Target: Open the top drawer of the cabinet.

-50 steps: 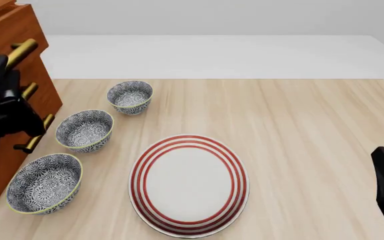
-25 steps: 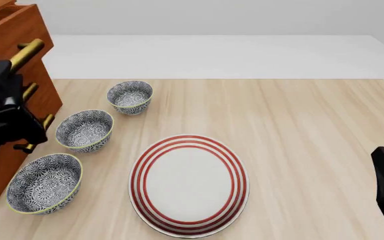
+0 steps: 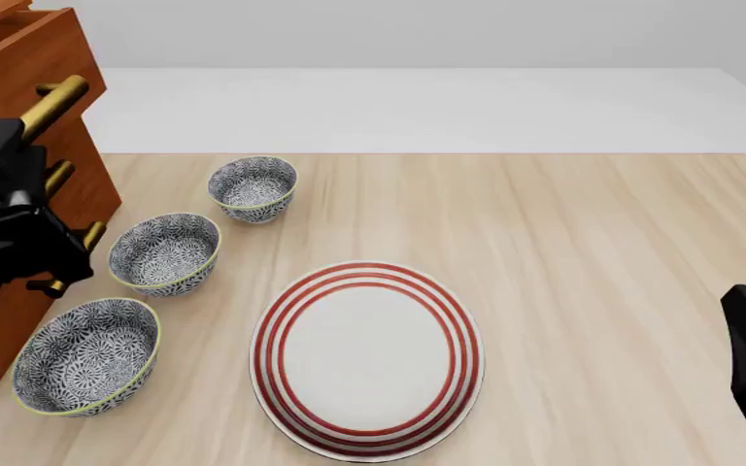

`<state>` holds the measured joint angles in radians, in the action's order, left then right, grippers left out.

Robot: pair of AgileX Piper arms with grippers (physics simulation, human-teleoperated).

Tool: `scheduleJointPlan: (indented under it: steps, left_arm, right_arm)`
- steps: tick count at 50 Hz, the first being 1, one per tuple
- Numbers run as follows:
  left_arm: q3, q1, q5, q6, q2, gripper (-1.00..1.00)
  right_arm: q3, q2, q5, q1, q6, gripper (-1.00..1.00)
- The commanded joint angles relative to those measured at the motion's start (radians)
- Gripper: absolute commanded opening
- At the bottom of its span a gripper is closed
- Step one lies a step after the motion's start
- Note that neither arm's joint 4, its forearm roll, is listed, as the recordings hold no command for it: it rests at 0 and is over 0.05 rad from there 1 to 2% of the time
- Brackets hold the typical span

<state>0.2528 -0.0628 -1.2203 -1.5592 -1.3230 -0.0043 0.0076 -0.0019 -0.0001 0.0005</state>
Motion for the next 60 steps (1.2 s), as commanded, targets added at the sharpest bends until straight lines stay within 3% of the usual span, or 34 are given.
scheduleJointPlan:
  steps: [1, 41, 42, 60]
  left_arm:
    - [-0.112, -0.005, 0.0, -0.006, -0.028, -1.0]
    - [-0.105, 0.0, 0.0, 0.019, -0.037, -1.0]
    - [-0.097, -0.006, 0.0, 0.022, -0.039, 1.0]
    - [-0.119, 0.007, 0.0, 0.032, 0.004, 1.0]
  right_arm:
    - [0.0, 0.0, 0.0, 0.0, 0.0, 1.0]
    - [0.0, 0.0, 0.0, 0.0, 0.0, 1.0]
    - [0.0, 0.0, 0.0, 0.0, 0.0, 1.0]
    - [-0.021, 0.001, 0.02, 0.01, 0.0, 1.0]
